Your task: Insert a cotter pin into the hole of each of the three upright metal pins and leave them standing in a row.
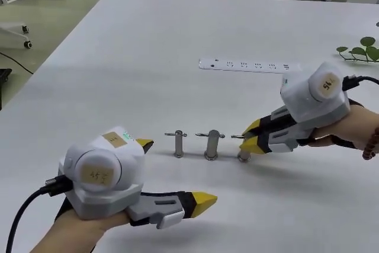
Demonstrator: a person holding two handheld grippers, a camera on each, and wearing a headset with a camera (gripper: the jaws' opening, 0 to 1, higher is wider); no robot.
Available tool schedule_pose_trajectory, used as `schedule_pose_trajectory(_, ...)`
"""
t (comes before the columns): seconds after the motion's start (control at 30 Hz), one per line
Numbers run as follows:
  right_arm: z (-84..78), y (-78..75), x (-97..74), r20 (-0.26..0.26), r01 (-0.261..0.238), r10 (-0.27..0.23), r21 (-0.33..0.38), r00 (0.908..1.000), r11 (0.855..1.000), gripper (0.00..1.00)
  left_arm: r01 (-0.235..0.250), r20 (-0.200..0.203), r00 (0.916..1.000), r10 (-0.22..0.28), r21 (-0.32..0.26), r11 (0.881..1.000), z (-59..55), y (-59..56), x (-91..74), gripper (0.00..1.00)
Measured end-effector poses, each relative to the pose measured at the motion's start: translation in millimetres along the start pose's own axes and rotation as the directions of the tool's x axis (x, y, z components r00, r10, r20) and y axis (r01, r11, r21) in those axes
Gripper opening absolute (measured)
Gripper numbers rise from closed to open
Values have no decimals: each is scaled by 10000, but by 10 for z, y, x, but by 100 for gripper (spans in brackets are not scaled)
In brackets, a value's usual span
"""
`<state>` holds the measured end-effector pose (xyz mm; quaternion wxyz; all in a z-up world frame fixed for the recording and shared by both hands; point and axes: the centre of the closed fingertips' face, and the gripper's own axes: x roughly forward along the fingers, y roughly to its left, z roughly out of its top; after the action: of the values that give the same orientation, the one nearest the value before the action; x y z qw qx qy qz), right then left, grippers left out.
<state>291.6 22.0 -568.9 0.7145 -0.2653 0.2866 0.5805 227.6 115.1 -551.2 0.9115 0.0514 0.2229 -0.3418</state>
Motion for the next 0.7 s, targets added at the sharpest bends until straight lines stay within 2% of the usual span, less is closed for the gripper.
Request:
schedule_pose_trajectory(0.1,6,-3,3,-13,3,-4,-152,10000,9999,9,-15,-32,10000,15,6,10000,-4,1,-5,90)
schedule_pose_trajectory(0.3,25,-52,-19,19,339,-338,-397,9994,9986,22,-30,110,9999,31,-135,9999,35,3,-21,90)
schedule_pose_trajectory(0.47,46,-61,-95,110,649,-646,-225,9978,9976,31,-93,133,9999,95,-212,9997,63,26,-28,90)
schedule_pose_trajectory(0.53,65,-67,-128,184,836,-836,16,9963,9965,33,-114,200,9997,119,-286,9995,91,31,-33,90)
schedule_pose_trajectory(0.6,61,-61,-169,102,1074,-1097,1303,9939,9856,37,-153,229,9996,161,-355,9993,110,41,-36,90)
schedule_pose_trajectory(0.67,147,-49,-200,651,1139,-1256,1591,9899,9807,42,-299,229,9993,308,-377,9988,125,64,-45,89)
schedule_pose_trajectory(0.7,159,-44,-220,728,1239,-1370,1618,9879,9790,44,-391,211,9990,399,-384,9985,126,82,-51,87)
